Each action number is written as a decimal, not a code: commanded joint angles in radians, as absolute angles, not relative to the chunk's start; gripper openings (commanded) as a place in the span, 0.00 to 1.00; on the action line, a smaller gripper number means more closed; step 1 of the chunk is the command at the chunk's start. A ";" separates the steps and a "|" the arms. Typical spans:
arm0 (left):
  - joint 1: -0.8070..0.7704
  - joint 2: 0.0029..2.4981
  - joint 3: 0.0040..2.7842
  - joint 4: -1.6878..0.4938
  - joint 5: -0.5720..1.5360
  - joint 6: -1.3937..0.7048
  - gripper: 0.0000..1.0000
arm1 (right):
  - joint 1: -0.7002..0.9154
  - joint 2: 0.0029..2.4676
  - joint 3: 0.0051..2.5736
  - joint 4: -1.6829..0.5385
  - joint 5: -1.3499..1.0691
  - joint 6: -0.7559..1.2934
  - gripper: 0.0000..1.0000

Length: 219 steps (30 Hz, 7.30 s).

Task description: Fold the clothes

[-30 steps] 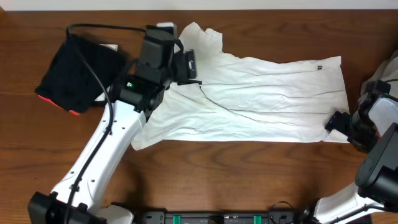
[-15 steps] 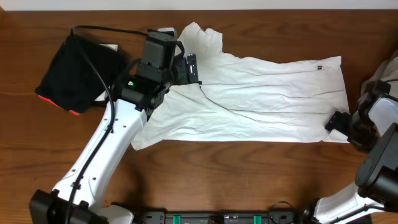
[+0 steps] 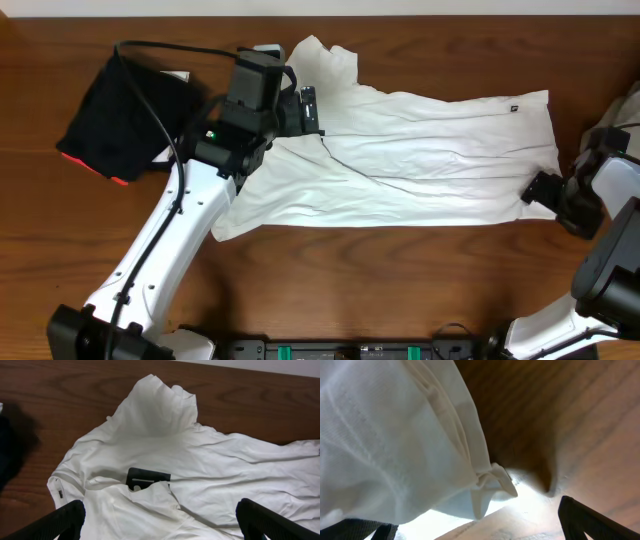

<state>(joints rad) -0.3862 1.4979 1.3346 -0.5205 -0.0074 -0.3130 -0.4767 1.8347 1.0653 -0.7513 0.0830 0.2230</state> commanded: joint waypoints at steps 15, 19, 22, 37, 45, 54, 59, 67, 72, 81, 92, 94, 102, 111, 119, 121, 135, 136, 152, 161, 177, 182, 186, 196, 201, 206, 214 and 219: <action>-0.381 1.503 1.333 -0.523 -0.019 -0.303 0.98 | -0.531 1.872 1.032 -0.890 0.202 0.321 0.99; -0.381 1.503 1.333 -0.523 -0.019 -0.303 0.98 | -0.547 1.785 1.037 -0.911 0.205 0.321 0.99; -0.381 1.503 1.333 -0.523 -0.019 -0.303 0.98 | -0.546 1.707 1.042 -0.909 0.181 0.310 0.99; -0.381 1.503 1.333 -0.523 -0.019 -0.303 0.98 | -0.535 1.438 1.079 -0.955 -0.373 0.208 0.97; -0.381 1.503 1.333 -0.523 -0.019 -0.303 0.98 | -0.496 1.440 0.949 -0.788 -0.367 0.340 0.57; -0.381 1.503 1.333 -0.523 -0.019 -0.303 0.98 | -0.496 1.440 0.758 -0.532 -0.363 0.416 0.52; -0.381 1.503 1.333 -0.523 -0.019 -0.303 0.98 | -0.496 1.440 0.704 -0.482 -0.290 0.460 0.53; -0.381 1.503 1.333 -0.523 -0.019 -0.303 0.98 | -0.496 1.440 0.643 -0.379 -0.281 0.502 0.50; -0.381 1.503 1.333 -0.523 -0.019 -0.304 0.98 | -0.496 1.440 0.595 -0.316 -0.258 0.550 0.47; -0.381 1.503 1.333 -0.523 -0.020 -0.303 0.98 | -0.496 1.440 0.574 -0.249 -0.259 0.550 0.34; -0.381 1.503 1.333 -0.523 -0.019 -0.303 0.98 | -0.496 1.443 0.574 -0.239 -0.258 0.591 0.35; -0.381 1.503 1.333 -0.523 -0.020 -0.303 0.98 | -0.496 1.443 0.574 -0.234 -0.258 0.591 0.34; -0.381 1.503 1.333 -0.523 -0.019 -0.303 0.98 | -0.496 1.444 0.574 -0.224 -0.258 0.590 0.33; -0.381 1.503 1.333 -0.523 -0.019 -0.303 0.98 | -0.496 1.471 0.574 -0.216 -0.247 0.591 0.36; -0.381 1.503 1.333 -0.523 -0.019 -0.303 0.98 | -0.496 1.480 0.574 -0.198 -0.244 0.590 0.18; -0.381 1.503 1.333 -0.523 -0.019 -0.303 0.98 | -0.496 1.480 0.574 -0.197 -0.244 0.591 0.14; -0.381 1.503 1.333 -0.523 -0.019 -0.303 0.98 | -0.496 1.480 0.585 -0.111 -0.323 0.575 0.01; -0.381 1.503 1.333 -0.523 -0.020 -0.303 0.98 | -0.496 1.480 0.592 -0.112 -0.326 0.574 0.01; -0.381 1.503 1.333 -0.523 -0.019 -0.303 0.98 | -0.332 1.480 0.608 0.062 -0.125 0.571 0.01; -0.381 1.503 1.333 -0.523 -0.019 -0.303 0.98 | -0.300 1.498 0.608 0.155 -0.011 0.571 0.01; -0.381 1.503 1.333 -0.523 -0.019 -0.303 0.98 | -0.300 1.696 0.633 0.392 -0.044 0.384 0.22; -0.381 1.503 1.333 -0.523 -0.020 -0.303 0.98 | -0.300 1.696 0.697 0.333 -0.099 0.257 0.42; -0.381 1.503 1.333 -0.523 -0.019 -0.303 0.98 | -0.300 1.683 0.787 0.194 -0.218 0.229 0.47; -0.381 1.503 1.333 -0.523 -0.019 -0.303 0.98 | -0.163 1.616 0.995 -0.289 -0.386 0.063 0.43; -0.381 1.503 1.333 -0.523 -0.019 -0.304 0.98 | 0.020 1.622 0.995 -0.420 -0.385 -0.100 0.29; -0.381 1.503 1.333 -0.523 -0.019 -0.303 0.98 | 0.189 1.622 0.993 -0.439 -0.294 -0.279 0.30; -0.381 1.503 1.333 -0.523 -0.019 -0.303 0.98 | 0.336 1.623 0.993 -0.439 -0.245 -0.498 0.01; -0.381 1.503 1.333 -0.523 -0.019 -0.303 0.98 | 0.411 1.623 0.993 -0.449 -0.304 -0.455 0.01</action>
<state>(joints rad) -0.3859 1.4979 1.3346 -0.5209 -0.0074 -0.3130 0.3721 1.6276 0.9882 -0.4473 -0.2741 -0.4393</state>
